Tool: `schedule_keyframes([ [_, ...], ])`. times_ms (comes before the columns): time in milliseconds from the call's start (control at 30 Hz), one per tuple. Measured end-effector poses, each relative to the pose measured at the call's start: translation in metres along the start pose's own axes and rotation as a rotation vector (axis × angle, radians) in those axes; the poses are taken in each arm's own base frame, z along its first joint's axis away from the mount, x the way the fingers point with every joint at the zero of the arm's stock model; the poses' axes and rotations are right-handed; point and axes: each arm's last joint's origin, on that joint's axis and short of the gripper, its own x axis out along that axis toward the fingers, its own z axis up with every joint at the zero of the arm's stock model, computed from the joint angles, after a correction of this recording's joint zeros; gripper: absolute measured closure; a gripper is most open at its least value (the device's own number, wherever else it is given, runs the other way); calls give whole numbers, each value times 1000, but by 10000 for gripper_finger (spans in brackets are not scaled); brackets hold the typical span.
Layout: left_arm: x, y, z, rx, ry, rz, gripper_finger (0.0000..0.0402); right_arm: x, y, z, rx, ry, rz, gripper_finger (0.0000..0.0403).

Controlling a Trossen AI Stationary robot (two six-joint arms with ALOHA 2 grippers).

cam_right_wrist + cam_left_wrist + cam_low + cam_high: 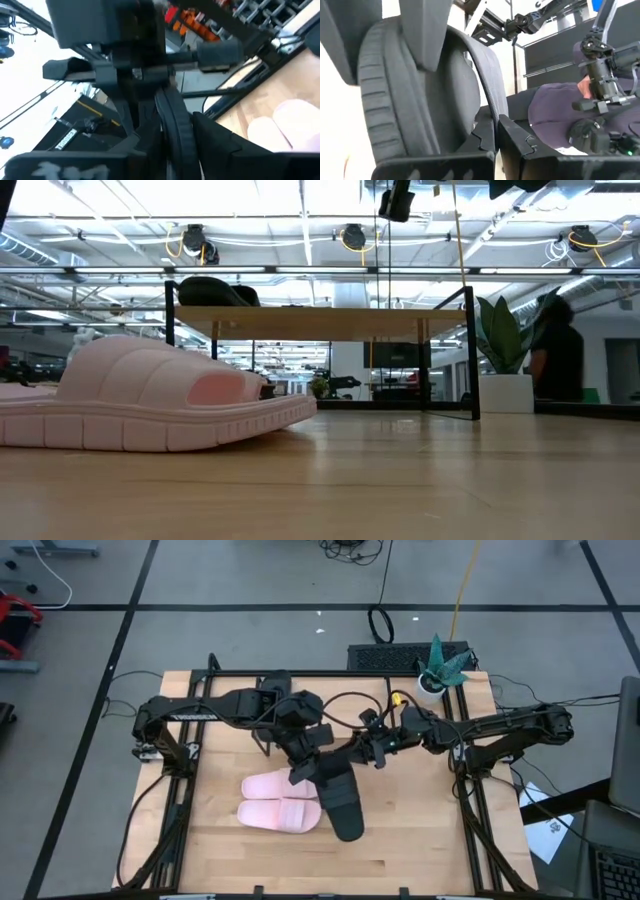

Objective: Pick and place slides into the shelf
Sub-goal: Put the black slide on the shelf

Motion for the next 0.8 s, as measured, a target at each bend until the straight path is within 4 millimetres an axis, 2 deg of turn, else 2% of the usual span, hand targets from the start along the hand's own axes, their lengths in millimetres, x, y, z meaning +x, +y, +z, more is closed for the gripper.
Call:
schedule_keyframes([
  [333,2,-3,-13,-97,90,11,401,-4,-5,15,-54,-84,-29,286],
  [467,-5,-3,-12,-99,70,13,401,-5,-8,17,-68,-81,-39,285],
  [633,-35,-1,-11,-100,12,32,401,-5,-11,15,-105,-61,-68,285],
  [800,-79,7,-11,-66,-76,60,401,-5,-13,17,-141,-123,-125,285],
])
